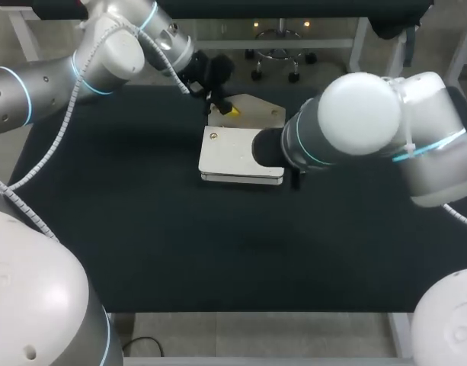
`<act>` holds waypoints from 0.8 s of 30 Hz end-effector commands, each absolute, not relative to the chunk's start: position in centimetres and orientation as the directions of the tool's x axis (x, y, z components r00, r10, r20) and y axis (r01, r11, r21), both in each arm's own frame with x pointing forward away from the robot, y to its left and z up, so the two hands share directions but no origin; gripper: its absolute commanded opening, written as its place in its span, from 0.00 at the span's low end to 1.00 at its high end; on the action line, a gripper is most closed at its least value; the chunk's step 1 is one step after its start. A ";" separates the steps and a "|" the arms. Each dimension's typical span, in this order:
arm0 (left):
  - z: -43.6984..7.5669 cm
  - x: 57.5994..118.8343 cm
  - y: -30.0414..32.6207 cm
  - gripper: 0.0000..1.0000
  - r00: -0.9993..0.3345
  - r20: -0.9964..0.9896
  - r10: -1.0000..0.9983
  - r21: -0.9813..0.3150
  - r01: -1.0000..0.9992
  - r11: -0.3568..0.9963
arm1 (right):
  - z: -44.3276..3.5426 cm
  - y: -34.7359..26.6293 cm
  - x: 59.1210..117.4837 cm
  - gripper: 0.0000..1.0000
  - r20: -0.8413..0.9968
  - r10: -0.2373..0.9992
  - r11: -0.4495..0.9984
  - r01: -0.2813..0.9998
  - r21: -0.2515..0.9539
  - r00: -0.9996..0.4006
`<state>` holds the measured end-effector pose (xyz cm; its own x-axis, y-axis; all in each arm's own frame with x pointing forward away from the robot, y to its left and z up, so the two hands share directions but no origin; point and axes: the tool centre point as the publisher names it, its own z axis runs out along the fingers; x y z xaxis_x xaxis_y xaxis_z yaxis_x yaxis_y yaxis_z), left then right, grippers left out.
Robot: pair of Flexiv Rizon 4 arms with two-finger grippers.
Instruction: Pick up the bag, open it, inspect its contents, close it, and place it on the opposite side
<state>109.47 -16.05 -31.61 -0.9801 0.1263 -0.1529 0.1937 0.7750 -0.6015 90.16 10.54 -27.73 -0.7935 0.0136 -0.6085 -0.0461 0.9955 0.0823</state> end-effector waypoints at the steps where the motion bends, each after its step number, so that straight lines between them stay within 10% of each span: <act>1: -31.5 109.4 -16.1 0.00 -0.980 -0.154 0.124 -0.602 0.193 0.775 | -26.3 10.6 91.4 0.00 -0.514 -0.005 0.998 -0.034 0.047 -0.858; 24: -26.0 107.9 -16.1 0.00 -0.994 -0.101 0.047 -0.628 0.100 0.772 | -23.4 12.2 93.3 0.00 -0.597 -0.041 0.998 -0.065 0.019 -0.801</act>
